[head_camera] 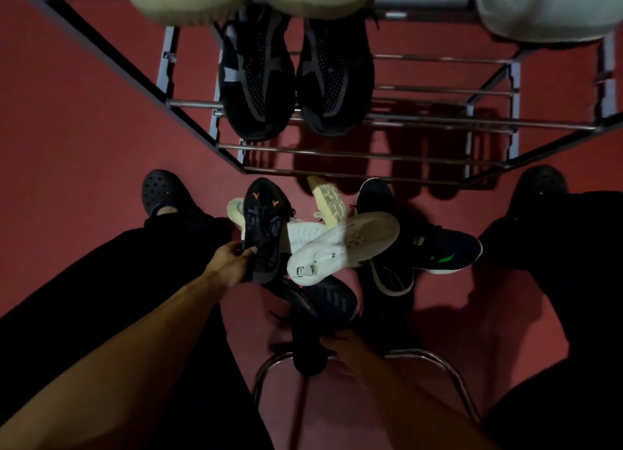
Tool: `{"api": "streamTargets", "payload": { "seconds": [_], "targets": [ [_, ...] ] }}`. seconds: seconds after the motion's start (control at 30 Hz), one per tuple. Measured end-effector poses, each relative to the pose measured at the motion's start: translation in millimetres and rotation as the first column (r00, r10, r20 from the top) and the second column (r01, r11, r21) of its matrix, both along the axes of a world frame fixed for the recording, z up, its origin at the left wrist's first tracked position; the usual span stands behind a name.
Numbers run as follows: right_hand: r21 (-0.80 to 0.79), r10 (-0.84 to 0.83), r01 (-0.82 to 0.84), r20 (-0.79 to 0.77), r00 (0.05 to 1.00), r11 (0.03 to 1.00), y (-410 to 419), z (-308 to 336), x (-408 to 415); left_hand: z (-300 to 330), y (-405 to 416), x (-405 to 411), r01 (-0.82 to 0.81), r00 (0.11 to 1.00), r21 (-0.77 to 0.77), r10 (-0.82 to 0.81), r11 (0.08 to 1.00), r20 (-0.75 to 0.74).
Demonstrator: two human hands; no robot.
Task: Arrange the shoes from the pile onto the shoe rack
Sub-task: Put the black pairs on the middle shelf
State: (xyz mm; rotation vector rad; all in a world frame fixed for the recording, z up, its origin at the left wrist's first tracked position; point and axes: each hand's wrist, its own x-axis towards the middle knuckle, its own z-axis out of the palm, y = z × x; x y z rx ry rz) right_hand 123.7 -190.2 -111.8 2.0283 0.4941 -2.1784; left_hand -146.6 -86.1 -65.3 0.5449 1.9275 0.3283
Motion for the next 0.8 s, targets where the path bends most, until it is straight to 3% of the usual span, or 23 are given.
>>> {"api": "streamTargets", "payload": {
  "seconds": [0.17,0.4,0.57,0.7,0.8],
  "targets": [
    [0.018,-0.046,0.045,0.022,0.999,0.999,-21.9,-34.8,-29.5,-5.9,-4.3,-6.3,-0.009,1.000,0.010,0.008,1.000,0.029],
    [-0.007,-0.017,0.018,0.082,0.996,1.000,-19.7,-23.8,-50.3,-13.0,-5.6,-13.3,-0.044,0.997,0.016,0.043,0.999,0.064],
    [-0.012,-0.102,0.102,-0.025,0.994,0.995,-52.3,-89.0,-21.5,-12.3,-4.5,-13.4,-0.047,0.996,0.012,0.046,0.999,0.072],
    [-0.095,-0.122,0.107,-0.177,0.977,0.990,6.4,15.6,-20.3,-7.2,-2.8,-11.3,-0.031,0.998,0.000,0.031,1.000,0.049],
    [-0.173,-0.138,0.095,-0.257,0.956,0.980,45.1,39.1,-3.2,4.7,-2.4,-5.1,-0.027,0.999,0.018,0.027,0.999,0.025]
  ]
}}
